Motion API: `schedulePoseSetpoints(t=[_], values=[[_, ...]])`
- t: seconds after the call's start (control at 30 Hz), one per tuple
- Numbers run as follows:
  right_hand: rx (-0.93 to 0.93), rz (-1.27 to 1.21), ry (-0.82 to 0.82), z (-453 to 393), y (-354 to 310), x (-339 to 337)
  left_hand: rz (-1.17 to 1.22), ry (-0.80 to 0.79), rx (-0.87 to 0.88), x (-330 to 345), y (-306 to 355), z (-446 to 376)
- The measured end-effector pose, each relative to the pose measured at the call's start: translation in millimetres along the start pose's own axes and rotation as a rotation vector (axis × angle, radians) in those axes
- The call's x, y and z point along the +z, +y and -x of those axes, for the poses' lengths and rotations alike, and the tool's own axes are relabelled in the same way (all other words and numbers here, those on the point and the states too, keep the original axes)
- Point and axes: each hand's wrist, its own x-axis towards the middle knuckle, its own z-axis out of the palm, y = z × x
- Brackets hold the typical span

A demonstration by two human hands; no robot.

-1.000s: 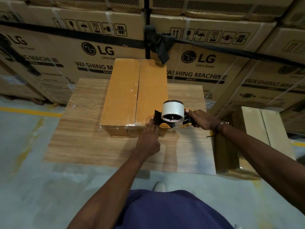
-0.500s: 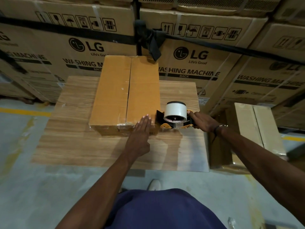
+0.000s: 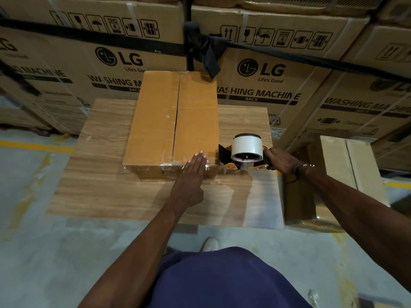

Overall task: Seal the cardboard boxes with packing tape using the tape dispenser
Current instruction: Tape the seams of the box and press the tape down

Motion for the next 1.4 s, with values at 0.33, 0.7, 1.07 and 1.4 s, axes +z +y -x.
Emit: schedulePoseSetpoints(t=[0.33,0.7,1.07,1.4], values=[[-0.079,0.175,0.028,3,23,-13,0.02,0.016,-0.005,5,0,-1],[-0.202,0.535,0.013,-28,3,1,0.033,0.021,-0.021,10,2,-3],[0.248,0.207,0.302,-33,48,44,0.023,0.053,-0.021,12,3,-2],[0.327,0.016,0.393,-34,45,149,0.016,0.049,-0.005,14,-2,-5]])
